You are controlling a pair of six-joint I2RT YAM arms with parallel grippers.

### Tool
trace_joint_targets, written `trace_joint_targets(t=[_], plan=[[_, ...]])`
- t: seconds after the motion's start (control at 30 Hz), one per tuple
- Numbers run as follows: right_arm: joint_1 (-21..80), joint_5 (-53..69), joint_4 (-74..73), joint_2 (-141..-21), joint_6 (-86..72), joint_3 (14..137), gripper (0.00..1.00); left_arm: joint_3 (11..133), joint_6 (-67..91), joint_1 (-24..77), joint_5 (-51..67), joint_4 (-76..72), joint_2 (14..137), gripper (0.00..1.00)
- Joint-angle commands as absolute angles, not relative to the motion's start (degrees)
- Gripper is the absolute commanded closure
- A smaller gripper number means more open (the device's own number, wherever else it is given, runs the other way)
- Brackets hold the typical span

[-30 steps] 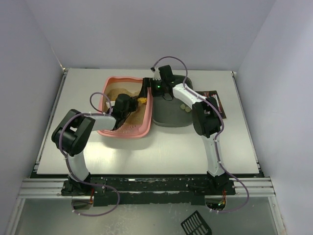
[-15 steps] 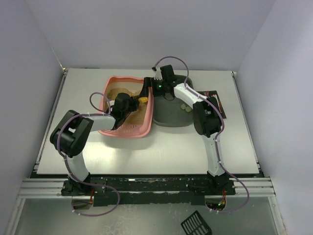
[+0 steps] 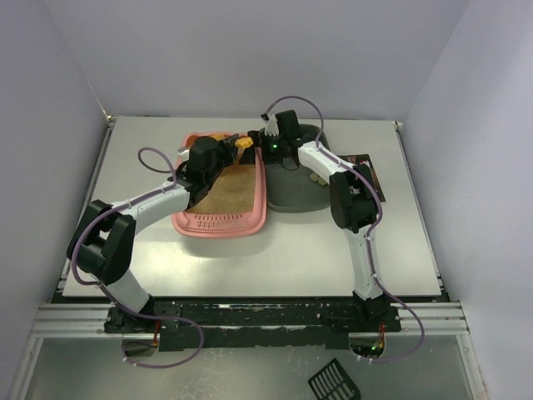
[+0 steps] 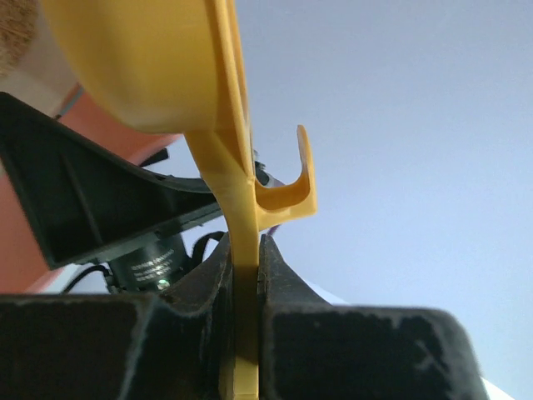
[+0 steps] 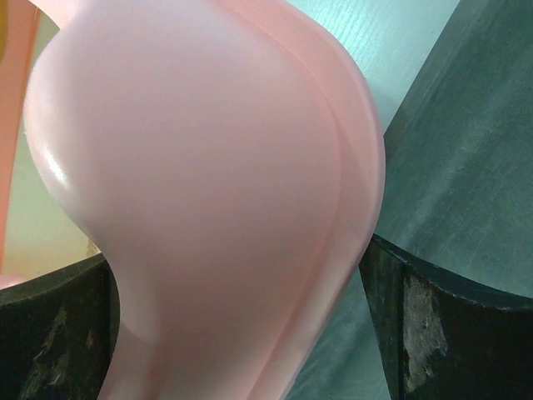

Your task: Clean the litter box

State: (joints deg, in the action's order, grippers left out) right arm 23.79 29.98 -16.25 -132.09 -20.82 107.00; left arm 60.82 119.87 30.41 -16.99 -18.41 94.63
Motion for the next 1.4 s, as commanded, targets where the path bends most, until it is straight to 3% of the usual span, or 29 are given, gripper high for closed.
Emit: trace_joint_targets(t=[0.0, 0.4, 0.5, 0.67, 0.9, 1.37], plan=[[23.2, 34.0, -18.0, -134.0, -20.4, 106.0, 0.0, 62.4, 154.2, 31.8, -21.8, -15.5, 94.7, 0.93], [24.1, 33.1, -18.6, -134.4, -21.1, 106.4, 0.0, 64.5, 154.2, 40.6, -40.8, -8.9, 92.4, 0.93], [24.4, 31.6, -19.4, -134.3, -21.0, 106.7, 0.0, 62.7, 154.2, 41.6, -40.6, -10.2, 92.0, 0.93], [25.8, 26.6, -22.3, -134.0, -19.7, 108.9, 0.0, 57.2, 154.1, 42.3, -36.7, -20.8, 94.3, 0.93], [27.5, 25.2, -23.7, -136.1, -23.1, 111.6, 0.0, 53.1, 154.0, 47.9, -54.7, -31.3, 95.1, 0.93], [32.6, 19.1, -25.1, -137.8, -26.4, 117.7, 0.01, 51.1, 154.2, 47.9, -57.6, -40.4, 98.7, 0.93]])
